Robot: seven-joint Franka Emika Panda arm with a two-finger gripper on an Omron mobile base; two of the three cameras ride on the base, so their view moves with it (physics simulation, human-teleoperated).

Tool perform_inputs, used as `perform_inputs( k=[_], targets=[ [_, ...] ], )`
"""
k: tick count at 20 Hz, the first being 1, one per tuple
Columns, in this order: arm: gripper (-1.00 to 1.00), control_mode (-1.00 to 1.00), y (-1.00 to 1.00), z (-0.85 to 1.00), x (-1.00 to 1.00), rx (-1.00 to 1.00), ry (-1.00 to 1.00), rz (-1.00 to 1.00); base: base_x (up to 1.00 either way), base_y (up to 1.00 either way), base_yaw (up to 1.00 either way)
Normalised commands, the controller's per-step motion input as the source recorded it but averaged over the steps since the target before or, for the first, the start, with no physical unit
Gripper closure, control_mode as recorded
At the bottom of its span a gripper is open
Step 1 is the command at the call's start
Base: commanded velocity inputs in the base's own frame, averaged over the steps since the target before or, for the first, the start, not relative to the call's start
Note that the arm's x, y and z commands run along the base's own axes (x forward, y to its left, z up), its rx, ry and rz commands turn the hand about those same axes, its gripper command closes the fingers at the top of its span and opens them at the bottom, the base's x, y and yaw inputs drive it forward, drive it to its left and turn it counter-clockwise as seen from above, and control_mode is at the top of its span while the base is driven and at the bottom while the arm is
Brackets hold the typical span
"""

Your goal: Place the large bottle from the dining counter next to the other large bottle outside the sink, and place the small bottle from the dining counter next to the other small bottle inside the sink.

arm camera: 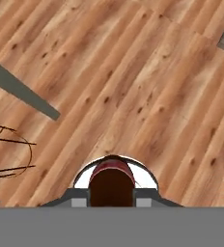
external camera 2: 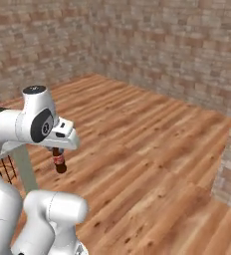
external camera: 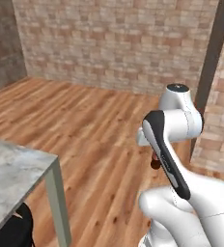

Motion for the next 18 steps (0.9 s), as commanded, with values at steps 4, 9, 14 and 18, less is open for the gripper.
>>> perform_inputs(
  k=[4,9,14,18],
  targets=[
    [1.0,1.0,0.0,0.0,0.0,0.0,0.0,0.0,-0.07,-0.41,-0.77],
    [1.0,1.0,0.0,0.0,0.0,0.0,0.0,0.0,-0.08,-0.44,-0.76],
    [1.0,1.0,0.0,0.0,0.0,0.0,0.0,0.0,0.0,-0.54,-0.79],
    [1.0,1.0,0.0,0.0,0.0,0.0,0.0,0.0,0.0,-0.61,-0.8]
  ],
)
